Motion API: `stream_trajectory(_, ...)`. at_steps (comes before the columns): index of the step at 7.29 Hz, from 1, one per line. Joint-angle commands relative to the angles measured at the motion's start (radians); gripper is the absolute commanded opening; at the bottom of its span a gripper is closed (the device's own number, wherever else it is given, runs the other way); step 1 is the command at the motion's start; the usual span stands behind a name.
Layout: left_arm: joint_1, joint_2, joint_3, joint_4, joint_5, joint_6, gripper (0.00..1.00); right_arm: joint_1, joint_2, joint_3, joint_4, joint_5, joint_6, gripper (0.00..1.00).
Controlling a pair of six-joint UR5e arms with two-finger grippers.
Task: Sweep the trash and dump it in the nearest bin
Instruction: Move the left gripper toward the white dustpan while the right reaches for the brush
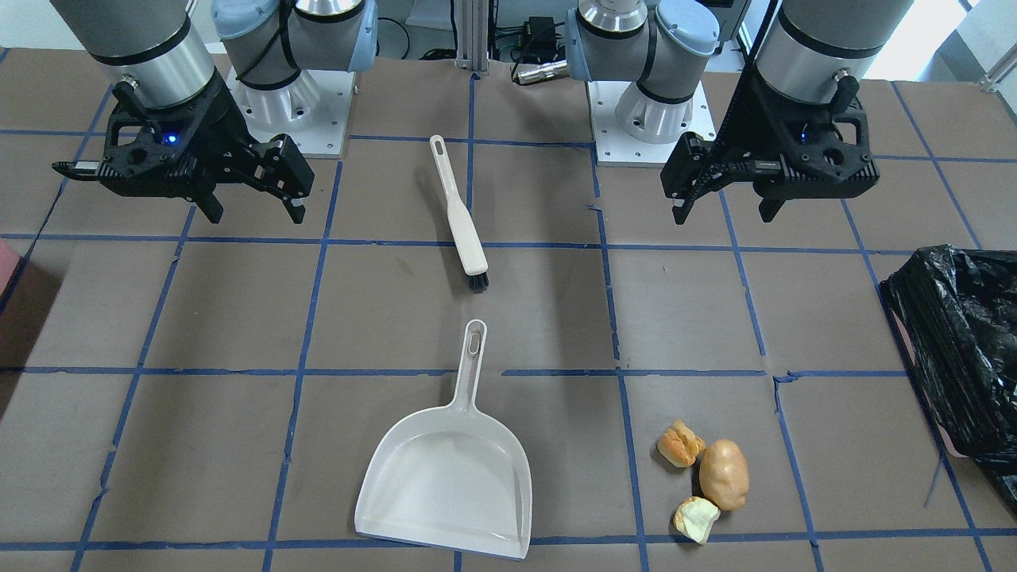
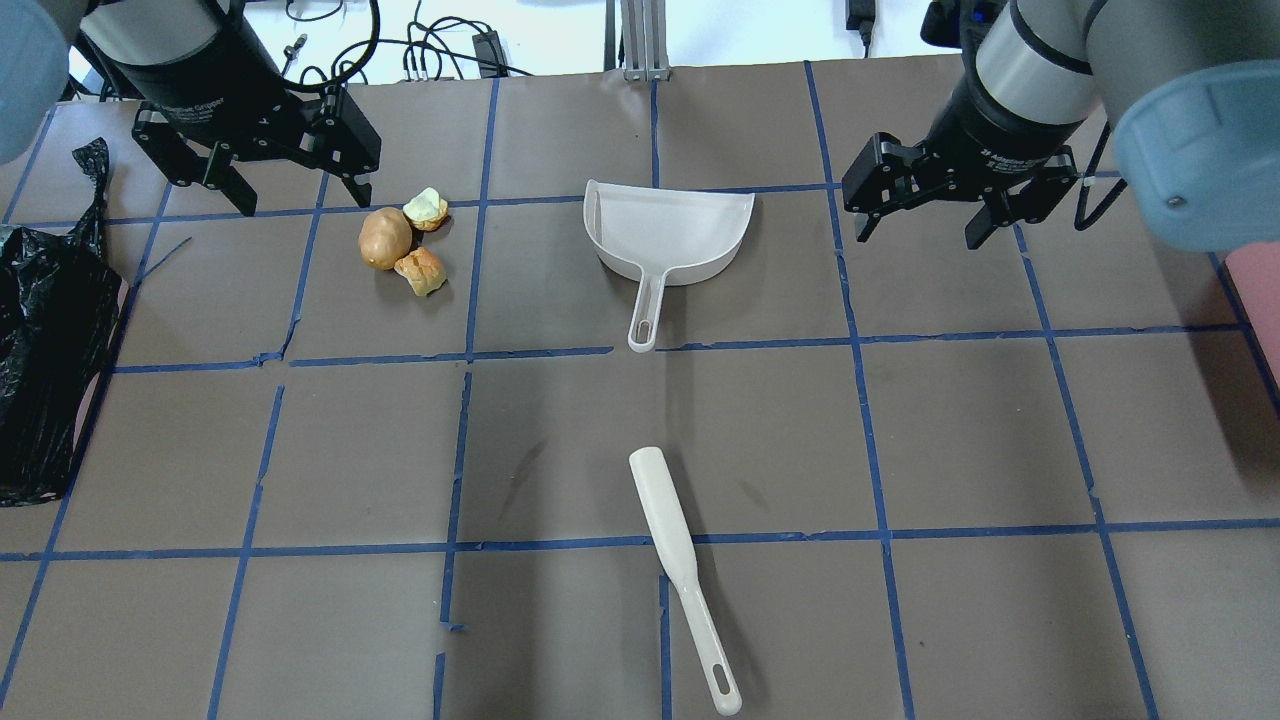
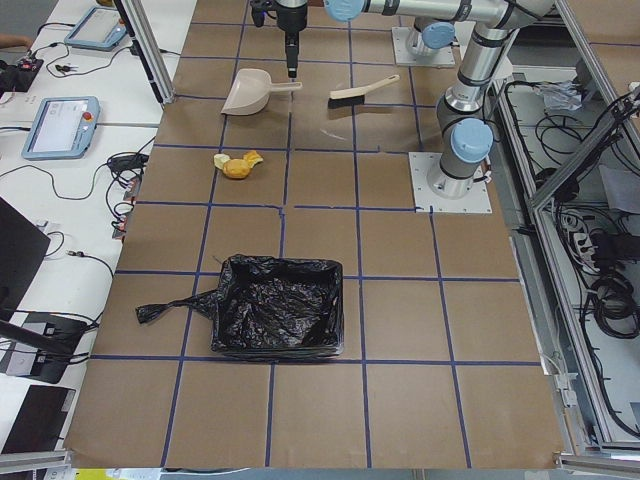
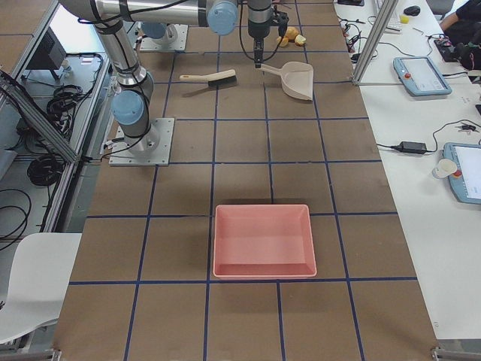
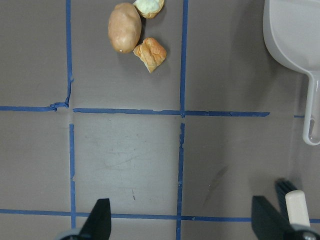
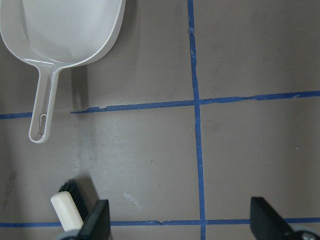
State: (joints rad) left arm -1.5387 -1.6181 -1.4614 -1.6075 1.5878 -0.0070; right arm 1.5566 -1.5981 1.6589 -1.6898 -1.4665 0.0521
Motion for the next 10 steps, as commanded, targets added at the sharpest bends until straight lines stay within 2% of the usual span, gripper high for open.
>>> stream_trajectory(1,0.005,0.006,0.001,0.0,-0.003,0.001,1.0,0.0,0.0,-0.001,-0.001,0.0,0.0,1.0)
stream_trajectory(4,0.005,0.001,0.0,0.0,-0.003,0.001,1.0,0.01,-0.012,0.016,0.01,0.003,0.012,1.0)
stream_trajectory(5,0.006,0.0,-0.001,0.001,-0.003,0.001,1.0,0.035,-0.035,0.068,-0.001,0.006,0.053,0.99)
stream_trajectory(6,0.005,-0.009,-0.004,0.001,-0.003,0.001,1.0,0.075,-0.068,0.141,-0.036,0.005,0.092,0.98)
stream_trajectory(9,0.012,-0.022,-0.043,0.031,-0.002,0.022,1.0,0.108,-0.282,0.4,-0.131,0.012,0.109,0.97)
stream_trajectory(10,-0.003,-0.023,-0.054,0.023,-0.005,0.027,1.0,0.161,-0.318,0.501,-0.233,0.07,0.162,0.97)
